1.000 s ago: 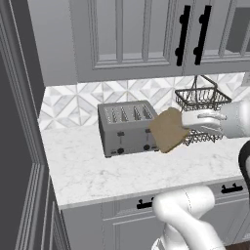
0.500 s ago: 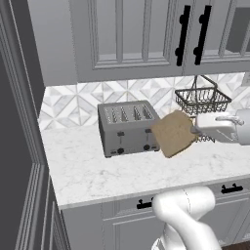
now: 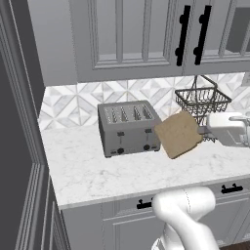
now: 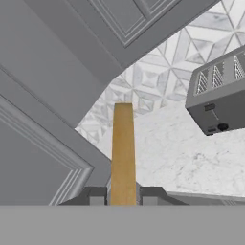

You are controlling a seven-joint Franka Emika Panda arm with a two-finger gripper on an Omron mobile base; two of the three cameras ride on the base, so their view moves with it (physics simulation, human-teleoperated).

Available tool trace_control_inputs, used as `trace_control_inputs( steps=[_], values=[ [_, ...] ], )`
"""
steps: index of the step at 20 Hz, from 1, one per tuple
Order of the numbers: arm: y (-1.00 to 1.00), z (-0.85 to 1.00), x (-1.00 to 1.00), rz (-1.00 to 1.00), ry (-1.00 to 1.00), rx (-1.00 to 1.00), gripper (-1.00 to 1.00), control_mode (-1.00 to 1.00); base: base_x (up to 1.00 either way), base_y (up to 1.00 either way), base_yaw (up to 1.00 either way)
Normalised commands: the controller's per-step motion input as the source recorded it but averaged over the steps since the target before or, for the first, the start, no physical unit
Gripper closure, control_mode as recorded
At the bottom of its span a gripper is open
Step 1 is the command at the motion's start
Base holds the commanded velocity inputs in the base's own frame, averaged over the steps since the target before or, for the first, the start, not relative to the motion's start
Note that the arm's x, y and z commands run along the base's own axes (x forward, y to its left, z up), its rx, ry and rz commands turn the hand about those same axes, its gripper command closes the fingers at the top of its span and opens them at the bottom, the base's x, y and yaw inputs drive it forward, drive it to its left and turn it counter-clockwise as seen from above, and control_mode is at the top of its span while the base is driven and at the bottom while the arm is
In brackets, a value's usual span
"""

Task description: Start the toaster. Once the lever pops up, take the bread to the plate on the dining counter.

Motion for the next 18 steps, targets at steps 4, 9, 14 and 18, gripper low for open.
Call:
trace_control_inputs(
  steps=[4, 9, 14, 18],
  values=[
    [0.0, 0.0, 0.0, 0.0, 0.0, 0.0, 1.0, -1.0, 0.0, 0.0, 0.0],
    [0.0, -0.02, -0.26, 0.0, 0.0, 0.0, 1.0, -1.0, 0.0, 0.0, 0.0],
    [0.0, 0.0, 0.0, 0.0, 0.0, 0.0, 1.0, 1.0, -0.95, -0.04, 0.02],
    [0.0, 0.0, 0.0, 0.0, 0.0, 0.0, 1.0, 1.0, -0.47, -0.38, 0.3]
  ],
)
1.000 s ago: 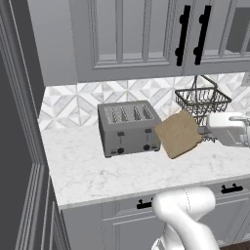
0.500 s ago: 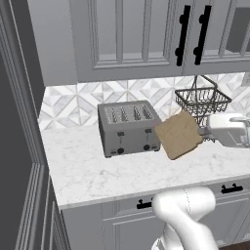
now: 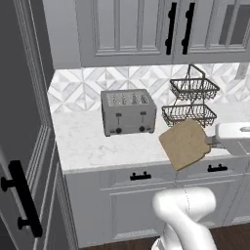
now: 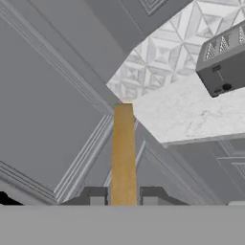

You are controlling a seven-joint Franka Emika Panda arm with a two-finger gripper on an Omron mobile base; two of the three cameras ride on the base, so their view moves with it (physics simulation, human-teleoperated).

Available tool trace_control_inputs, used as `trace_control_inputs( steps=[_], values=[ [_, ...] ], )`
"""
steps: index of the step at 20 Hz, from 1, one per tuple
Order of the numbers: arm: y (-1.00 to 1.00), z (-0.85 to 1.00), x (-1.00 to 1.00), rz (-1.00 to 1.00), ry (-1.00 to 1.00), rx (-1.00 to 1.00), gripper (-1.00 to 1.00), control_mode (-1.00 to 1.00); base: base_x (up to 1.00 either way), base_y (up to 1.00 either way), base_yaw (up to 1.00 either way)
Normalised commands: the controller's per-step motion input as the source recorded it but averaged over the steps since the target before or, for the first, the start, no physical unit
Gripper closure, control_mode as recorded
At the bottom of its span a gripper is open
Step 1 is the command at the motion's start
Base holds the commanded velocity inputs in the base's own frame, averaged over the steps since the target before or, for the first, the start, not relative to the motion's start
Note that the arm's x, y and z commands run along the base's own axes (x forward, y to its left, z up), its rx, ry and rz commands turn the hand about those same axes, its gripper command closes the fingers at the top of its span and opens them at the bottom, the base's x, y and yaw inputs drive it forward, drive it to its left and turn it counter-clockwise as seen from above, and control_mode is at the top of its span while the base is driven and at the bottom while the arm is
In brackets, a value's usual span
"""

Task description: Start the toaster. Once the lever pops up, take the bread to the plate on the dining counter.

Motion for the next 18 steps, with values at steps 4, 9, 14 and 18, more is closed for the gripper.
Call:
trace_control_inputs(
  steps=[4, 9, 14, 18],
  values=[
    [0.0, 0.0, 0.0, 0.0, 0.0, 0.0, 1.0, 1.0, -0.69, -0.16, 0.49],
    [0.0, 0.0, 0.0, 0.0, 0.0, 0.0, 1.0, 1.0, -0.88, -0.14, 0.6],
    [0.0, 0.0, 0.0, 0.0, 0.0, 0.0, 1.0, 1.0, -0.98, -0.26, 0.71],
    [0.0, 0.0, 0.0, 0.0, 0.0, 0.0, 1.0, 1.0, -0.97, -0.28, 0.81]
  ],
)
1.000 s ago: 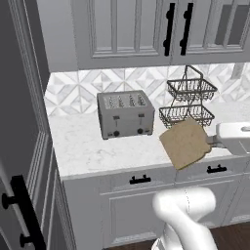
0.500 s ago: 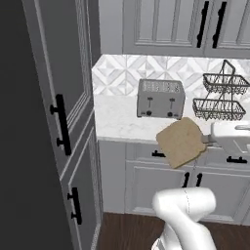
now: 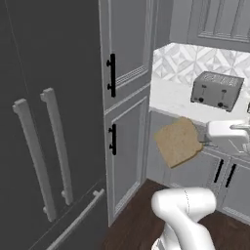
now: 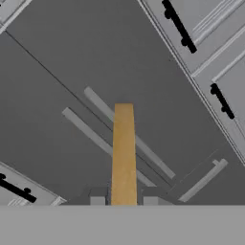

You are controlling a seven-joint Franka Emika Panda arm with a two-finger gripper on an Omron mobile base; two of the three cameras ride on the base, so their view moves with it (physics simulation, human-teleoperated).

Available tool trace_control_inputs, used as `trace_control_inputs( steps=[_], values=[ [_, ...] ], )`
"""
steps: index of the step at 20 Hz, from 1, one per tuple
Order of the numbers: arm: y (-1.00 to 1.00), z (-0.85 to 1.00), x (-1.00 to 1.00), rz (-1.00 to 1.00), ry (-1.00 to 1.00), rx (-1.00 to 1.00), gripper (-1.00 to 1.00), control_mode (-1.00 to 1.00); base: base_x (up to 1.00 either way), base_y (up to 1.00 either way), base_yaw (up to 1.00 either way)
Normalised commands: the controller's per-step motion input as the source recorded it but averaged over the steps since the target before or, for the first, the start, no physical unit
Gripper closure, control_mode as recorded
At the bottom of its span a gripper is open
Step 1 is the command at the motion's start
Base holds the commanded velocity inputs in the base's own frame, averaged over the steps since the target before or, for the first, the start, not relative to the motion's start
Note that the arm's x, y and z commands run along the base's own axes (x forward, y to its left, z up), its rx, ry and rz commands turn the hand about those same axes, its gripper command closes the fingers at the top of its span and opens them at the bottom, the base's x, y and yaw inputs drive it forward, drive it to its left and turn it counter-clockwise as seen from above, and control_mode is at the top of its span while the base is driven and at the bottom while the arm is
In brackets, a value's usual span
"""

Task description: Start the toaster. Once the lever pops up, take the bread to the plate on the dining counter.

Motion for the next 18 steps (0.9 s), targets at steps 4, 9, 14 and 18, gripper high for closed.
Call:
trace_control_inputs(
  steps=[4, 9, 14, 18],
  values=[
    [0.0, 0.0, 0.0, 0.0, 0.0, 0.0, 1.0, 1.0, -0.88, -0.27, 0.88],
    [0.0, 0.0, 0.0, 0.0, 0.0, 0.0, 1.0, 1.0, -0.56, -0.1, 0.99],
    [0.0, 0.0, 0.0, 0.0, 0.0, 0.0, 1.0, 1.0, -0.36, 0.0, 1.0],
    [0.0, 0.0, 0.0, 0.0, 0.0, 0.0, 1.0, 1.0, -0.28, 0.0, 1.0]
  ],
)
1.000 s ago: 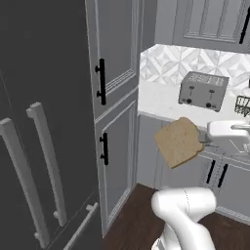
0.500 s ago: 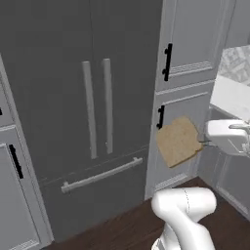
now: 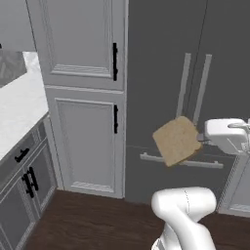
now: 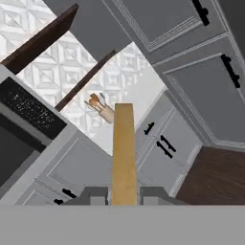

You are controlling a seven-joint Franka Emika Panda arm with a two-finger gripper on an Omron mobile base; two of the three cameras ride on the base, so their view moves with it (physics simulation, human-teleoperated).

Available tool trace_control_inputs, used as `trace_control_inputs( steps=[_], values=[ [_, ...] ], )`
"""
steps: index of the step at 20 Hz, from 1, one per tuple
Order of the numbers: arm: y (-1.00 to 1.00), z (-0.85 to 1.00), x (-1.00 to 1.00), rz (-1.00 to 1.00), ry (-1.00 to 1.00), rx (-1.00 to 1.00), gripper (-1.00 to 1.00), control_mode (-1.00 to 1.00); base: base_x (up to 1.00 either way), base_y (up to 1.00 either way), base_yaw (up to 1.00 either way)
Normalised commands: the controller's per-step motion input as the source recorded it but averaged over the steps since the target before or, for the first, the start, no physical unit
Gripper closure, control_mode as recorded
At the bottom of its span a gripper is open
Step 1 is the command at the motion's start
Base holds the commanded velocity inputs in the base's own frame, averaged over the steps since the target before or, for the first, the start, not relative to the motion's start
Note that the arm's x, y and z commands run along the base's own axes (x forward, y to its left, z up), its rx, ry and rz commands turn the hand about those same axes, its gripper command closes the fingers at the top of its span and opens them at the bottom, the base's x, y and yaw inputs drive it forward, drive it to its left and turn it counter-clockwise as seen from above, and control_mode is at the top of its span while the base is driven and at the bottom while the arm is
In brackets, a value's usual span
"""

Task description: Start the toaster. Once the lever pops up, take the bread to the plate on the dining counter.

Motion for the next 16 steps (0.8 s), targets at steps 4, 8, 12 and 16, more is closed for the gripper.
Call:
trace_control_inputs(
  steps=[4, 8, 12, 16],
  values=[
    [0.0, 0.0, 0.0, 0.0, 0.0, 0.0, 1.0, 1.0, -0.2, 0.0, 1.0],
    [0.0, 0.0, 0.0, 0.0, 0.0, 0.0, 1.0, 1.0, -0.16, 0.0, 1.0],
    [0.0, 0.0, 0.0, 0.0, 0.0, 0.0, 1.0, 1.0, -0.1, 0.0, 1.0],
    [0.0, 0.0, 0.0, 0.0, 0.0, 0.0, 1.0, 1.0, -0.01, 0.0, 1.0]
  ],
)
